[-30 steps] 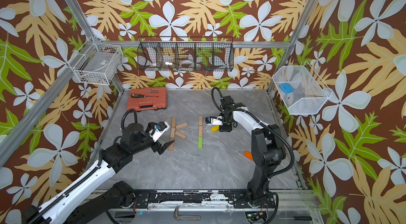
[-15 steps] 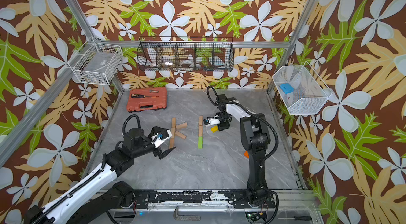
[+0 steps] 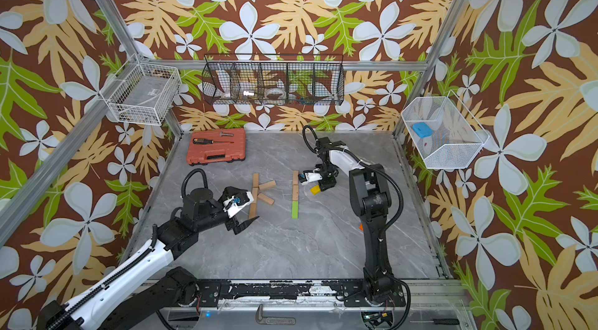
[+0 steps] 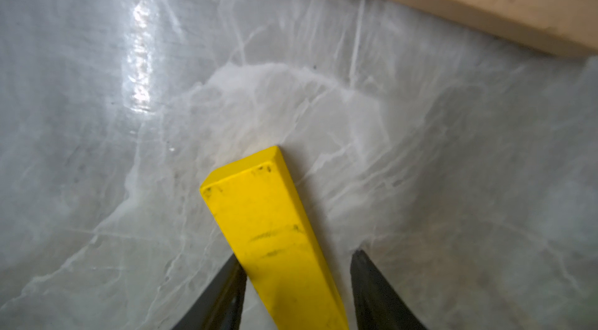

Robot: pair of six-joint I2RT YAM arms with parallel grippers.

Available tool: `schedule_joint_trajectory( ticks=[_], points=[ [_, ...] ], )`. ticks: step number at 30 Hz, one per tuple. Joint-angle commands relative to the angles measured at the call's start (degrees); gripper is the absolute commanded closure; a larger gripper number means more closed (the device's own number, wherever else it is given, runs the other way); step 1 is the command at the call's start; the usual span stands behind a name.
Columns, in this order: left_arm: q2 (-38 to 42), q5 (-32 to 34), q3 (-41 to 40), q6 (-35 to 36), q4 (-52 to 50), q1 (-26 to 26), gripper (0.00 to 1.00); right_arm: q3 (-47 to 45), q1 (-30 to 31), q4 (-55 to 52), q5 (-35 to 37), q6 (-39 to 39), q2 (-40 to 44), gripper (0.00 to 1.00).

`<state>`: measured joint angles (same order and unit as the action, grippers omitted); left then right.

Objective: Assemble the letter k with building blocks
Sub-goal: Assemble the building block at the center of the board.

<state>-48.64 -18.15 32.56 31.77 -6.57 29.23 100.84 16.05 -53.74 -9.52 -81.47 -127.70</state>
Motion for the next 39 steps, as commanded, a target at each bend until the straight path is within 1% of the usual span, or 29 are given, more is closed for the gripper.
schedule_joint_trajectory(
  ticks=[1,7,12,17,22,28,39],
  points=[
    [-0.3,-0.9,0.1,0.7,2.1,-0.4,0.00,-0.1,0.2,-2.2,-1.6,-0.6,-0.3,0.47],
    [-0.7,-1.3,-0.1,0.8,2.3,-0.8,0.01,-1.7,0.2,-2.0,-2.6,0.4,-0.1,0.57],
    [-0.6,-1.4,-0.1,0.8,2.4,-0.8,0.01,-4.1,0.4,0.8,-1.9,-0.6,1.2,0.61],
    [-0.4,-1.2,-0.3,1.0,2.4,-0.9,0.01,-2.5,1.5,1.9,1.5,-1.5,0.6,0.63],
    [-0.6,-1.4,-0.2,1.3,2.4,-1.0,0.01,1.5,2.5,1.5,4.1,-3.4,-1.0,0.64],
    [0.0,-2.1,-0.7,2.2,2.3,-1.3,0.01,3.5,3.9,2.2,5.1,-5.4,-2.4,0.66],
    [0.2,-2.6,-1.1,2.9,2.5,-2.1,0.02,1.5,5.2,4.4,5.9,-9.3,-1.4,0.68]
  ],
)
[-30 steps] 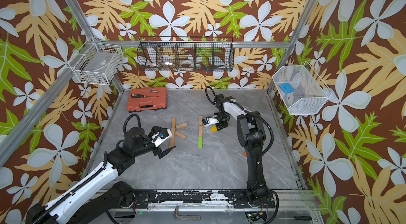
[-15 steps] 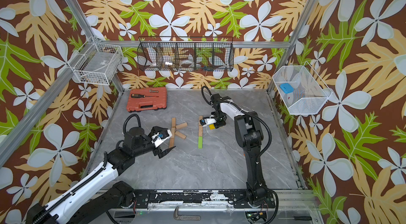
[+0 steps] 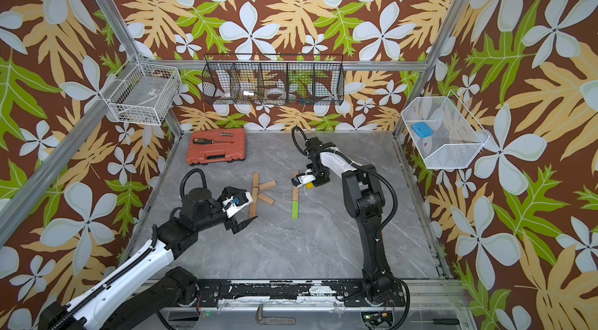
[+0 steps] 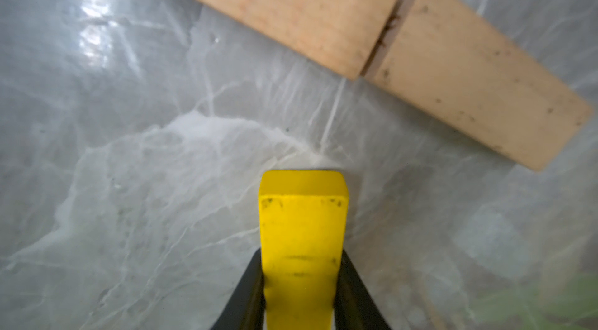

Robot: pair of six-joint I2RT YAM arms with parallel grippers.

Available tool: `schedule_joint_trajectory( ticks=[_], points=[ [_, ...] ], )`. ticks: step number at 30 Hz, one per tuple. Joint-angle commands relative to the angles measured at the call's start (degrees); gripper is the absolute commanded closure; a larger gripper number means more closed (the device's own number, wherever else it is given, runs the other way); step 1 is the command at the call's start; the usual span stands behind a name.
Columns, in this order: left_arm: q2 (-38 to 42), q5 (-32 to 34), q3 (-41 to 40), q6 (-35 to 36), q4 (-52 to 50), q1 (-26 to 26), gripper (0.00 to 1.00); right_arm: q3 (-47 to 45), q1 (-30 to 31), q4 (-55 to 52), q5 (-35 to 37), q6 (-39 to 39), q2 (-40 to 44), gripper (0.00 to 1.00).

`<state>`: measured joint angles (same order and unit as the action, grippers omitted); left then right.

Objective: Assemble the letter k with building blocks
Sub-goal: Assemble the building block at the center of the board.

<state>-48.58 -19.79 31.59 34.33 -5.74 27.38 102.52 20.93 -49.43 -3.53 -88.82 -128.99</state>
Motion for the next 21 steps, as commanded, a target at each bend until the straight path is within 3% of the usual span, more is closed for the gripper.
schedule_joint_trajectory(
  ticks=[1,21],
  points=[
    [0.2,-1.0,-0.1,0.5,1.7,-0.3,0.02,-0.1,0.5,0.3,-0.1,-2.2,-0.1,0.68],
    [0.0,-2.7,-0.1,0.8,1.7,-1.4,0.02,1.1,2.6,0.7,-1.2,-0.8,-1.1,0.67]
  ],
)
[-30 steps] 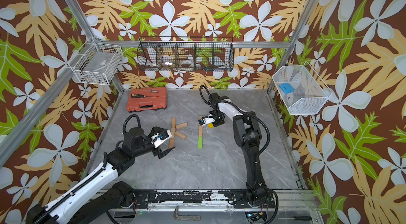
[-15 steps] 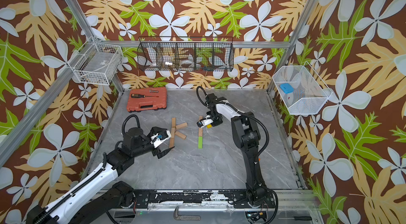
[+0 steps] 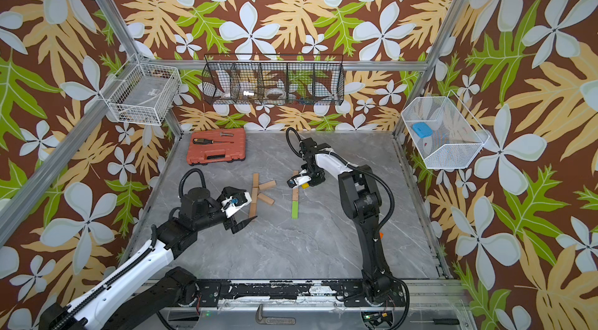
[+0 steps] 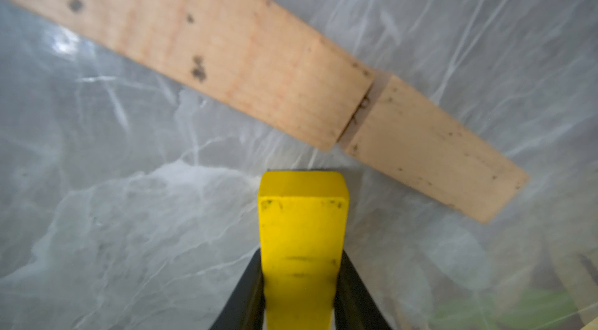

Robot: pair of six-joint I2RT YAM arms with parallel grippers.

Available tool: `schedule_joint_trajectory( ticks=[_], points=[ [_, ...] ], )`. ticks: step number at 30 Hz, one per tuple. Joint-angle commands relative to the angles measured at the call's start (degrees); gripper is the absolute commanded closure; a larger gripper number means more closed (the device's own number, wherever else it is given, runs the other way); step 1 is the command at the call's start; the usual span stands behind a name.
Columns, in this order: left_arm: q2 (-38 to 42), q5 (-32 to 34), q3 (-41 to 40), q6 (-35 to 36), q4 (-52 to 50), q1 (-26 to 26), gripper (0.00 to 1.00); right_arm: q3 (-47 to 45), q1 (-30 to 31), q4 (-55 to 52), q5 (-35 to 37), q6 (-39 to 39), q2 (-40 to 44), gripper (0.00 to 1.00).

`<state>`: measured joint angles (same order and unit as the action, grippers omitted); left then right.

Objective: Assemble the letter k with building blocks
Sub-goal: Assemble the building block at the center of the board.

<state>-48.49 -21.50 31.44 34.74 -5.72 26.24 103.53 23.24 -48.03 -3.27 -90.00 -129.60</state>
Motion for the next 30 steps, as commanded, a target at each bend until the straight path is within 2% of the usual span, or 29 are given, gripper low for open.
schedule_joint_trajectory(
  ticks=[1,25,30],
  points=[
    [-0.1,-1.1,0.0,0.4,1.7,-0.2,0.02,0.1,0.3,-0.7,-1.5,0.5,-0.5,0.67],
    [-0.7,-2.1,0.0,0.2,1.9,-1.1,0.03,-1.1,1.2,-0.3,-2.6,0.9,-0.2,0.65],
    [-0.9,-2.3,0.0,0.2,1.9,-1.3,0.03,-2.0,1.1,-0.2,-1.3,1.7,-0.3,0.62]
  ],
)
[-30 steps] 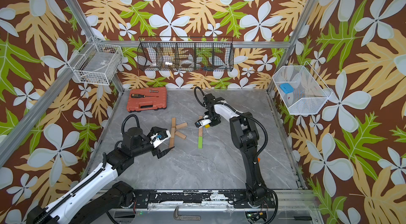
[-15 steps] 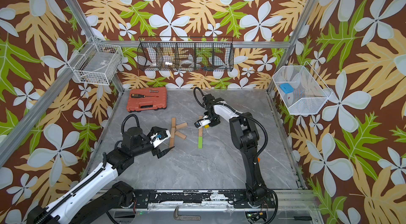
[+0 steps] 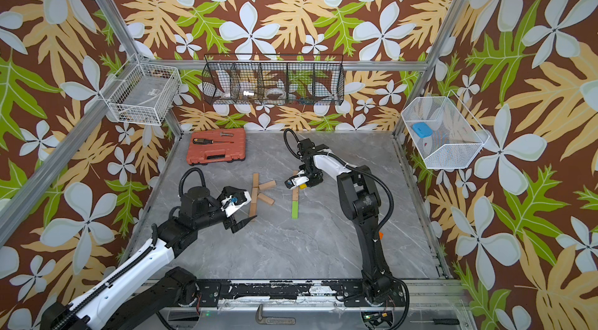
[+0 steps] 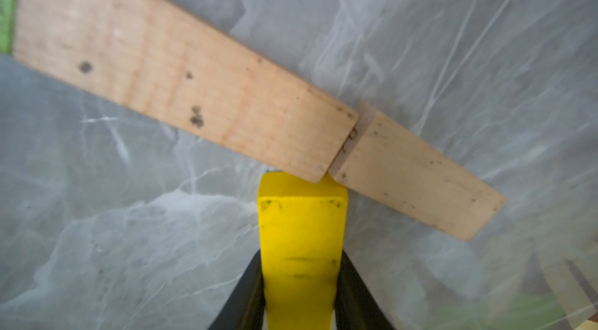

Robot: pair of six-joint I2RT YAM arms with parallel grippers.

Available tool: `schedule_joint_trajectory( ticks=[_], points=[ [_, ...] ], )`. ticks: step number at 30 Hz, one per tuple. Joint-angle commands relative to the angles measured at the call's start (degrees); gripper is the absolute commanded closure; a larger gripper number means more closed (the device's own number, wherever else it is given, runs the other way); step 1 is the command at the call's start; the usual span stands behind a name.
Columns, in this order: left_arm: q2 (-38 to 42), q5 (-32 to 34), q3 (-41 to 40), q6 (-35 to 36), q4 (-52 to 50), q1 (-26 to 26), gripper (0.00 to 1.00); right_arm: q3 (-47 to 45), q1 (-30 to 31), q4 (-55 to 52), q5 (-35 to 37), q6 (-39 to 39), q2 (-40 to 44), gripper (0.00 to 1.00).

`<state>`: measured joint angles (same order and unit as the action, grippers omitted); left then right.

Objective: Assemble the letter k with building blocks
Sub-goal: Assemble the building block at the center of the board.

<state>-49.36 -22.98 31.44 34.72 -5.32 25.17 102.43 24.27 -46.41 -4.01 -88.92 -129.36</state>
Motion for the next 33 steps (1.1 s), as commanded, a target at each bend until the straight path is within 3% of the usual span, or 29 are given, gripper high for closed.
schedule_joint_trajectory(
  ticks=[1,8,28,33],
  points=[
    [0.0,-0.8,0.0,0.2,1.5,-0.2,0.03,-1.2,0.1,-1.8,-0.2,0.7,-0.4,0.61],
    [-0.2,-1.1,0.0,0.1,1.6,-0.3,0.03,-1.7,-0.3,-1.9,0.3,1.5,0.4,0.48],
    [0.0,-1.4,-0.2,0.1,1.9,-0.5,0.04,-3.3,-0.6,-0.9,-0.5,2.7,8.3,0.45],
    [0.3,-1.6,-0.2,-0.2,2.0,-0.5,0.04,-7.5,-1.6,0.7,-4.7,8.1,15.4,0.46]
  ],
)
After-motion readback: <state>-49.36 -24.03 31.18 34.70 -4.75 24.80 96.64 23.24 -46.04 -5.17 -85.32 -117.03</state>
